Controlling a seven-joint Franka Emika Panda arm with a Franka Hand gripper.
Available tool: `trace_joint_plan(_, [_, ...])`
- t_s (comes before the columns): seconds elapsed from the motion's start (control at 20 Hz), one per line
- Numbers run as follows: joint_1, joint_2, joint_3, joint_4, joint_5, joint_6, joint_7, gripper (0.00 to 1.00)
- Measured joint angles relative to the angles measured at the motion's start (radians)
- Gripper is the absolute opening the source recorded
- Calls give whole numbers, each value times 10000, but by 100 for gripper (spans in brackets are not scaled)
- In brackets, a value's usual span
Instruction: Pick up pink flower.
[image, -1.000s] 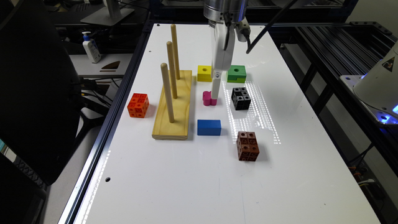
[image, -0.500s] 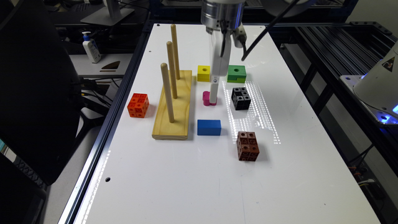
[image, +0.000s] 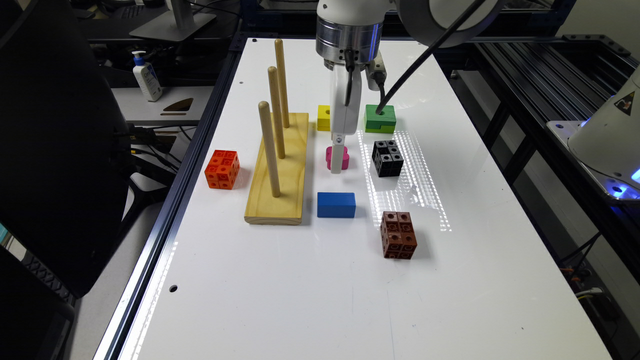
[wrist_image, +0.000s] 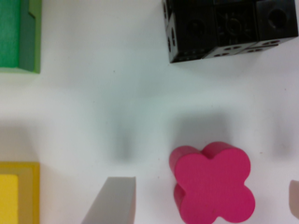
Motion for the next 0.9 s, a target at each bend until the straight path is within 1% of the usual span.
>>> trace_joint_plan(0.25, [9, 8, 19, 5, -1, 0, 0, 100])
trace_joint_plan(0.4, [18, 131, 42, 20, 0, 35, 0, 100])
trace_joint_plan(0.7, [25, 413, 50, 234, -1, 61, 0, 100])
trace_joint_plan(0.9, [31, 424, 51, 250, -1, 61, 0, 100])
